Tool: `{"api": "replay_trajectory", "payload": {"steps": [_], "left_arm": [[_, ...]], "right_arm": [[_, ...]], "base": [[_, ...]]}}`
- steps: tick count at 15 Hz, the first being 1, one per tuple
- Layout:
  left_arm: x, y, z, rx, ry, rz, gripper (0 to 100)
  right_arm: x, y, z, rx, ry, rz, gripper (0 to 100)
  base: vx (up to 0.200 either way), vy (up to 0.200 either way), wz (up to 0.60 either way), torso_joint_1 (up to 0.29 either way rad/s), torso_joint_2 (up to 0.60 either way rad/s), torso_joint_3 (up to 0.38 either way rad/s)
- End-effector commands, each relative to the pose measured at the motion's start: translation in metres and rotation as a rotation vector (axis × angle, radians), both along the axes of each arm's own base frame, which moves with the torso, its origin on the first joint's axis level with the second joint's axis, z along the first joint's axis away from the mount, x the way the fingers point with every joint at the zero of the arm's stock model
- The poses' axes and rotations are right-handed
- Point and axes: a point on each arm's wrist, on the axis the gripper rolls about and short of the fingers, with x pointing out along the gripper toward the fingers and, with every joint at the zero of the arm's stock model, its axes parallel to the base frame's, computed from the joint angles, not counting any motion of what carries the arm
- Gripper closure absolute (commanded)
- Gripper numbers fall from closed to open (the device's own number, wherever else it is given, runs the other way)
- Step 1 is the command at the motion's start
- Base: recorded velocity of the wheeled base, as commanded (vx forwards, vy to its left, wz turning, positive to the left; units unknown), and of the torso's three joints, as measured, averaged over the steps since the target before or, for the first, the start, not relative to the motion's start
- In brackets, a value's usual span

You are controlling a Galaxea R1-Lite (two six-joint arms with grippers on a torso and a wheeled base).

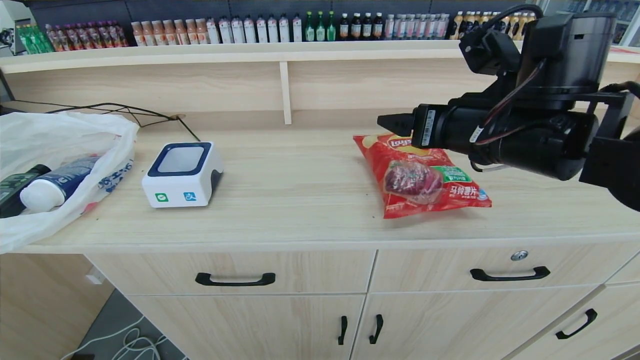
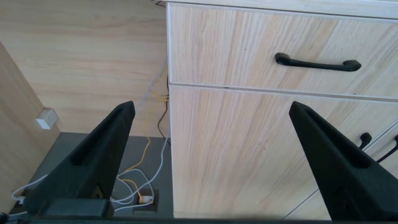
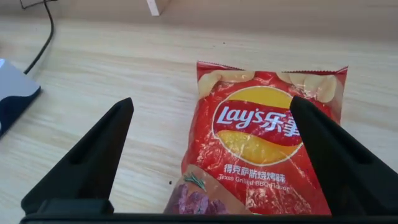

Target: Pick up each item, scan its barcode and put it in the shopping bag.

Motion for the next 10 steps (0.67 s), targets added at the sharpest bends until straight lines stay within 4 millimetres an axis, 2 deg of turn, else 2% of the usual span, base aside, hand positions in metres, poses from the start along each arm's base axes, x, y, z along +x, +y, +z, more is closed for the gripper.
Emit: {"api": "replay_trajectory", "payload": {"steps": [1, 3, 5, 7, 10], "left_arm": [[0.000, 0.000, 0.000, 0.000, -0.001, 0.000, 0], [0.000, 0.000, 0.000, 0.000, -0.001, 0.000, 0], [0.000, 0.000, 0.000, 0.000, -0.001, 0.000, 0], [0.000, 0.000, 0.000, 0.000, -0.001, 0.000, 0], [0.000, 0.000, 0.000, 0.000, -0.001, 0.000, 0]], "right_arm": [[-0.013, -0.006, -0.001, 0.020, -0.012, 0.012, 0], [-0.026, -0.013, 0.004, 0.041, -0.043, 0.056, 0], [-0.025, -0.017, 0.003, 0.026, -0.053, 0.051, 0], [-0.005, -0.042, -0.008, -0.024, -0.097, 0.069, 0], [0.013, -0.033, 0.000, 0.066, -0.054, 0.116, 0]], "base": [[0.000, 0.000, 0.00, 0.000, 0.00, 0.000], [0.000, 0.000, 0.00, 0.000, 0.00, 0.000], [0.000, 0.000, 0.00, 0.000, 0.00, 0.000], [0.000, 0.000, 0.00, 0.000, 0.00, 0.000], [0.000, 0.000, 0.00, 0.000, 0.00, 0.000]]}}
